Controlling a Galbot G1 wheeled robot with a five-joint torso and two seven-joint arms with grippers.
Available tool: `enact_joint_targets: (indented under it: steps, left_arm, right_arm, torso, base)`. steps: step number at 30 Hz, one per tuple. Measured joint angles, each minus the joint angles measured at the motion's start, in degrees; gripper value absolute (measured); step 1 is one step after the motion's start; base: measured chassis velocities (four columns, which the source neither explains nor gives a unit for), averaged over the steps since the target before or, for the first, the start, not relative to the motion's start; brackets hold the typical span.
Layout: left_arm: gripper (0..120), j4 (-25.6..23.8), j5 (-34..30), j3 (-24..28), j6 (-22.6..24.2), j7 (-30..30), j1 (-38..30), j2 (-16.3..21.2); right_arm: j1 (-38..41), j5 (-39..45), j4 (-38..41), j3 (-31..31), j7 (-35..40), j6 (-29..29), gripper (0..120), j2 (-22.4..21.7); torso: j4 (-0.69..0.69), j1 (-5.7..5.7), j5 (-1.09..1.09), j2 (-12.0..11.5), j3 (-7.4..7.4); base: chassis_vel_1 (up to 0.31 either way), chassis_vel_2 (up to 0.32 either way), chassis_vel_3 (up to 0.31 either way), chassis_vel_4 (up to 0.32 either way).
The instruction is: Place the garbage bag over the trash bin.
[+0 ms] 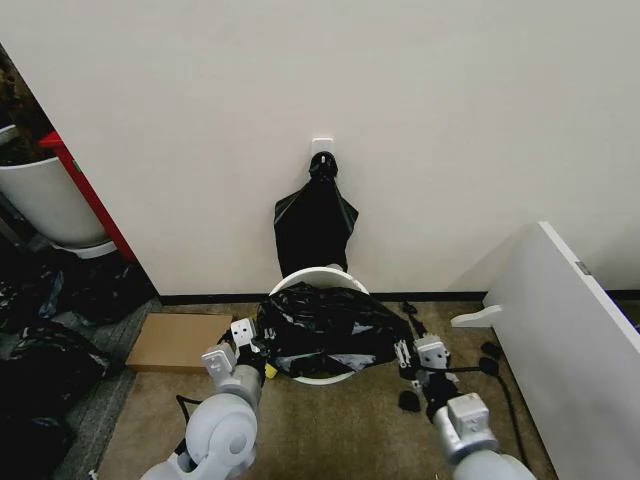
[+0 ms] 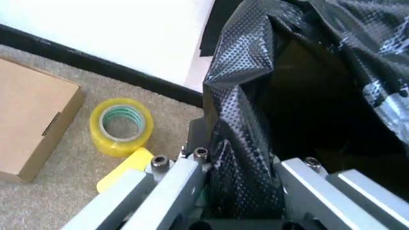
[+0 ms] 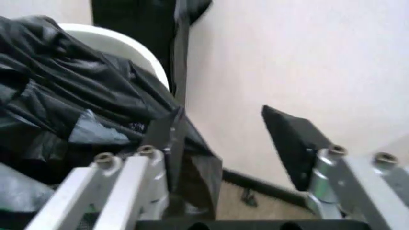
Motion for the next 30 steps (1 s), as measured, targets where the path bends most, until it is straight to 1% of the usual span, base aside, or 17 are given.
enact_joint_targets:
  steps: [2, 3, 6, 7, 8, 9, 10, 11, 14, 15, 16, 19, 23, 26, 28, 29, 30]
  left_arm:
    - [2, -0.6, 0.5, -0.1, 0.3, 0.2, 0.6, 0.1]
    - [2, -0.9, 1.0, -0.1, 0.3, 0.6, 1.0, 0.2]
    - [2, -1.3, 2.7, 0.1, 0.1, 2.1, 1.4, 0.5]
    - [2, -1.3, 2.7, 0.1, 0.1, 2.1, 1.4, 0.5]
    - [2, -1.5, 3.2, 0.1, 0.0, 2.7, 1.7, 0.6]
    - [2, -1.5, 3.3, 0.2, 0.0, 2.8, 1.7, 0.7]
    - [2, -1.6, 4.0, 0.2, -0.2, 3.1, 2.0, 0.7]
    - [2, -1.7, 4.2, 0.2, -0.2, 3.2, 2.2, 0.7]
    - [2, -1.8, 4.8, 0.7, -0.3, 3.4, 2.2, 0.6]
    - [2, -1.8, 4.8, 0.7, -0.3, 3.4, 2.2, 0.6]
    - [2, -1.8, 5.2, 1.0, -0.3, 3.5, 2.2, 0.4]
    - [2, -1.8, 5.5, 1.0, -0.3, 3.5, 2.4, 0.2]
    - [2, -1.8, 5.6, 1.1, -0.3, 3.5, 2.4, 0.1]
    - [2, -1.7, 5.7, 1.3, -0.3, 3.4, 2.2, 0.0]
    - [2, -1.7, 5.7, 1.3, -0.3, 3.3, 2.2, 0.0]
    - [2, -1.7, 5.7, 1.3, -0.3, 3.3, 2.2, 0.0]
    - [2, -1.7, 5.7, 1.3, -0.3, 3.3, 2.2, 0.0]
  right_arm:
    - [-1.3, -1.4, 1.6, 1.3, -2.4, 1.4, 54, -1.4]
    - [-1.4, -1.6, 2.6, 1.5, -3.8, 1.7, 62, -2.4]
    - [-0.2, 0.2, 4.3, 0.1, -5.8, -0.5, 73, -4.3]
    - [-0.2, 0.2, 4.3, 0.1, -5.8, -0.5, 73, -4.3]
    - [1.7, 2.1, 4.7, -1.6, -6.2, -2.9, 78, -5.3]
    - [2.1, 2.4, 4.8, -1.8, -6.2, -3.3, 80, -5.5]
    - [4.7, 3.5, 4.8, -3.5, -6.5, -6.2, 86, -6.4]
    - [6.1, 3.7, 4.6, -4.5, -6.8, -7.5, 91, -6.9]
    - [7.8, 4.1, 4.3, -6.9, -6.9, -10.8, 98, -7.3]
    - [7.8, 4.1, 4.3, -6.9, -6.9, -10.8, 98, -7.3]
    - [8.2, 4.1, 4.1, -8.3, -6.4, -12.7, 98, -7.0]
    - [8.2, 3.0, 3.5, -10.8, -5.6, -15.0, 91, -5.4]
    - [8.1, 1.6, 2.9, -12.6, -4.9, -15.8, 89, -4.1]
    - [9.0, 0.0, 1.5, -14.0, -4.3, -16.3, 82, -3.1]
    - [9.2, -0.4, 1.1, -14.4, -4.1, -16.6, 81, -2.9]
    - [9.4, -0.8, 0.7, -14.8, -3.8, -16.7, 76, -2.9]
    - [9.4, -0.8, 0.7, -14.8, -3.8, -16.7, 76, -2.9]
  torso:
    - [0.0, 0.0, -0.01, 0.0, 0.0]
    - [0.01, 0.0, 0.0, 0.0, 0.0]
    - [0.0, 0.0, -0.01, 0.0, 0.0]
    - [0.0, 0.0, -0.01, 0.0, 0.0]
    - [0.01, 0.0, 0.0, 0.0, 0.0]
    - [0.01, 0.0, 0.0, 0.0, 0.0]
    - [0.02, 0.0, 0.0, 0.0, 0.0]
    - [0.02, 0.0, 0.01, 0.0, 0.0]
    - [0.03, 0.01, 0.0, 0.0, 0.0]
    - [0.03, 0.01, 0.0, 0.0, 0.0]
    - [0.0, 0.01, -0.02, 0.0, 0.0]
    - [0.02, 0.0, -0.01, 0.0, 0.0]
    - [0.0, 0.0, -0.01, 0.0, 0.0]
    - [0.01, 0.01, -0.01, 0.0, 0.0]
    - [0.01, 0.0, -0.01, 0.0, 0.0]
    - [0.01, 0.0, -0.01, 0.0, 0.0]
    - [0.01, 0.0, -0.01, 0.0, 0.0]
  base:
    - [0.0, 0.0, 0.0, 0.0]
    - [0.0, 0.0, 0.0, 0.0]
    - [0.0, 0.0, 0.0, 0.0]
    - [0.0, 0.0, 0.0, 0.0]
    - [0.0, 0.0, 0.0, 0.0]
    - [0.0, 0.0, 0.0, 0.0]
    - [0.0, 0.0, 0.0, 0.0]
    - [0.0, 0.0, 0.0, 0.0]
    - [0.0, 0.0, 0.0, 0.0]
    - [0.0, 0.0, 0.0, 0.0]
    - [0.0, 0.0, 0.0, 0.0]
    - [0.0, 0.0, 0.0, 0.0]
    - [0.0, 0.0, 0.0, 0.0]
    - [0.0, 0.0, 0.0, 0.0]
    - [0.0, 0.0, 0.0, 0.0]
    - [0.0, 0.0, 0.0, 0.0]
    - [0.0, 0.0, 0.0, 0.0]
